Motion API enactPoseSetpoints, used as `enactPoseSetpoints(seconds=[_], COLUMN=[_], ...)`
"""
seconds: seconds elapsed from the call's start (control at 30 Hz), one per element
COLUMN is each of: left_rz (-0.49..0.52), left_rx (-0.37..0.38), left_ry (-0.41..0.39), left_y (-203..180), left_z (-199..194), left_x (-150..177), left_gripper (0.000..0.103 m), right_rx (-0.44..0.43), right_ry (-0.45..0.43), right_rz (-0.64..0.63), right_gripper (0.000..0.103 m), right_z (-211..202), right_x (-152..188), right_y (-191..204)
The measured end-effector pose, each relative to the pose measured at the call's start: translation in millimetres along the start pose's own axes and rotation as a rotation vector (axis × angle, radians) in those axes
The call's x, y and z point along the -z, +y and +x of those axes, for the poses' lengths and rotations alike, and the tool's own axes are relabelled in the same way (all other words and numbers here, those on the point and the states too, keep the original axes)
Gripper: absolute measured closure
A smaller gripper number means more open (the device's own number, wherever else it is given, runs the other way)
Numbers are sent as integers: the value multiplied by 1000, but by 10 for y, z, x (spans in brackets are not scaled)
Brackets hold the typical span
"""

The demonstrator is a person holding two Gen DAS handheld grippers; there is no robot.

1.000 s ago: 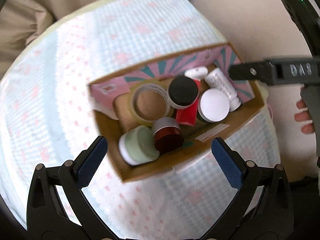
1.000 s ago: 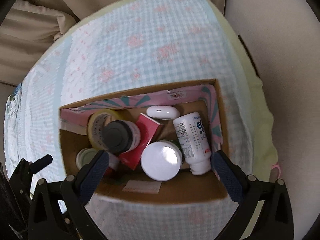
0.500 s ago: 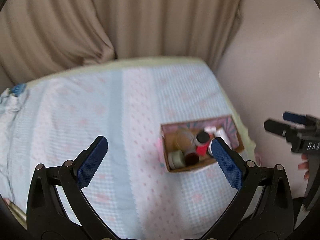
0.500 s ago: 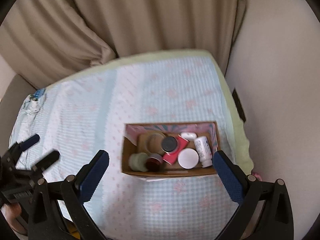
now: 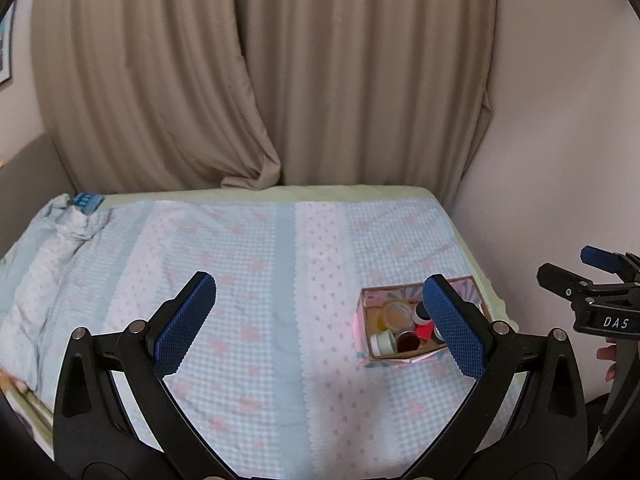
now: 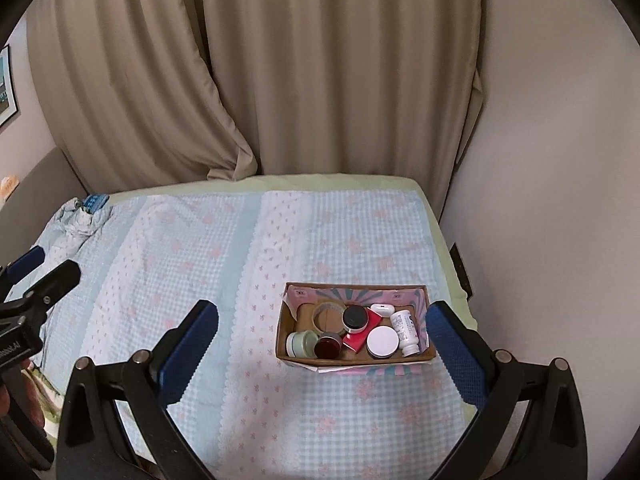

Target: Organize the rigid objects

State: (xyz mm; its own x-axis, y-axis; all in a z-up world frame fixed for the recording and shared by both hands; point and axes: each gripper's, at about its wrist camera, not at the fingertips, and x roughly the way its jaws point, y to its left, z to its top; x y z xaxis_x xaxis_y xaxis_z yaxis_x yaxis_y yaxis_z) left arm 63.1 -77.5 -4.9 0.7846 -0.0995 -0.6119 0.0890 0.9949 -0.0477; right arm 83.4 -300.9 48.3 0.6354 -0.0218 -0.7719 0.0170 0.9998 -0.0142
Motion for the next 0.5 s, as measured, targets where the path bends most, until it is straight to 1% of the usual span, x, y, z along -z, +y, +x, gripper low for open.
enactPoseSetpoints(seconds=[0.1, 0.23, 0.5], left_rz=[0, -11, -3], left_rx=[-17, -10, -18], left_ry=[-10, -20, -36], left_y=[28, 61, 54], left_z=[-60, -95, -117], left_x=[30, 25, -9], left_gripper=[0, 0, 0], right_rx=[4, 10, 11], right_ry=[-14, -36, -62], right_rz=[6, -2, -8], right_gripper=[0, 0, 0], right_z=[-74, -143, -176], right_x=[22, 8, -43], right_y=[12, 36, 81])
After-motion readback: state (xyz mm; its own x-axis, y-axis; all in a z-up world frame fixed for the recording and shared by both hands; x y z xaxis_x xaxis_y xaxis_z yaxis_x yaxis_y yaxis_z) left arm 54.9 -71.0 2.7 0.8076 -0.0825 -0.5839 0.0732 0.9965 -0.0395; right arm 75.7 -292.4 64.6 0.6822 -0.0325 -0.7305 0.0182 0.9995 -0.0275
